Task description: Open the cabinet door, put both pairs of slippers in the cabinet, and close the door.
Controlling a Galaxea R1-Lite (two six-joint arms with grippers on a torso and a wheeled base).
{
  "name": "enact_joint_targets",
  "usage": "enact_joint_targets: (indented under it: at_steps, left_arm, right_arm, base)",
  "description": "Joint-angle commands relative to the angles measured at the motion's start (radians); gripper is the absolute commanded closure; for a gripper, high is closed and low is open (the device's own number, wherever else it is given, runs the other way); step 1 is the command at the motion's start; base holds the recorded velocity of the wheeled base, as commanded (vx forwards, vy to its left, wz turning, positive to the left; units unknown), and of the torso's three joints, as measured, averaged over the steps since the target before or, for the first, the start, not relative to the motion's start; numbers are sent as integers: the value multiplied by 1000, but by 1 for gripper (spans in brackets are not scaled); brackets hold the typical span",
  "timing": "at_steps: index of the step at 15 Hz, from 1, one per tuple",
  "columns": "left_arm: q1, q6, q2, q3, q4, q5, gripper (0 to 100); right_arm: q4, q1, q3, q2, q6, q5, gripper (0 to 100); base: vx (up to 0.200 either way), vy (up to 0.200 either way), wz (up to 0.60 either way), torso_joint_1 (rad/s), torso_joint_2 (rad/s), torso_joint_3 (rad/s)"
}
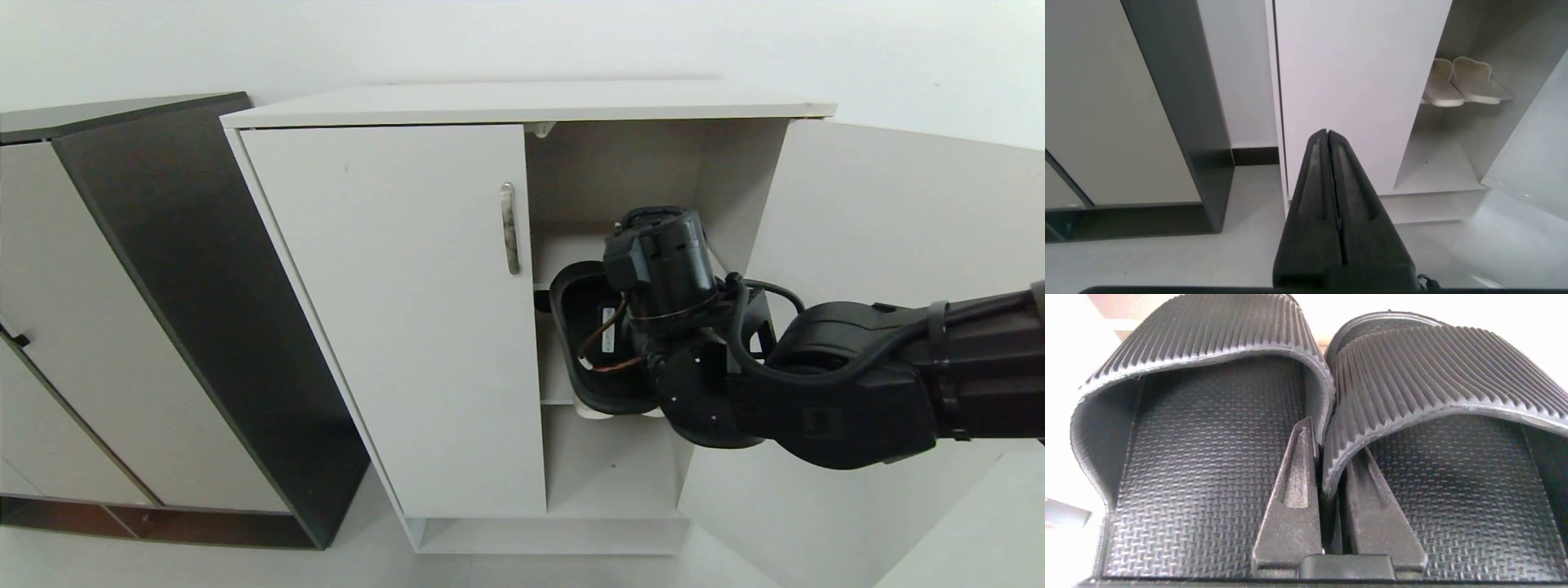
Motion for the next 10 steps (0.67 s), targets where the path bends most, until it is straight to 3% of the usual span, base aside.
enact_joint_targets:
  at_steps: [1, 10]
  left_arm:
    - [0, 0, 1, 0, 0, 0, 100]
    - [0, 0, 1, 0, 0, 0, 100]
  right_arm:
    - [1, -4, 5, 0, -1, 0, 100]
    - [-1, -27, 3, 7, -3, 0, 100]
  base:
    - [200, 0, 0, -2, 2, -7]
    - [200, 0, 0, -2, 3, 4]
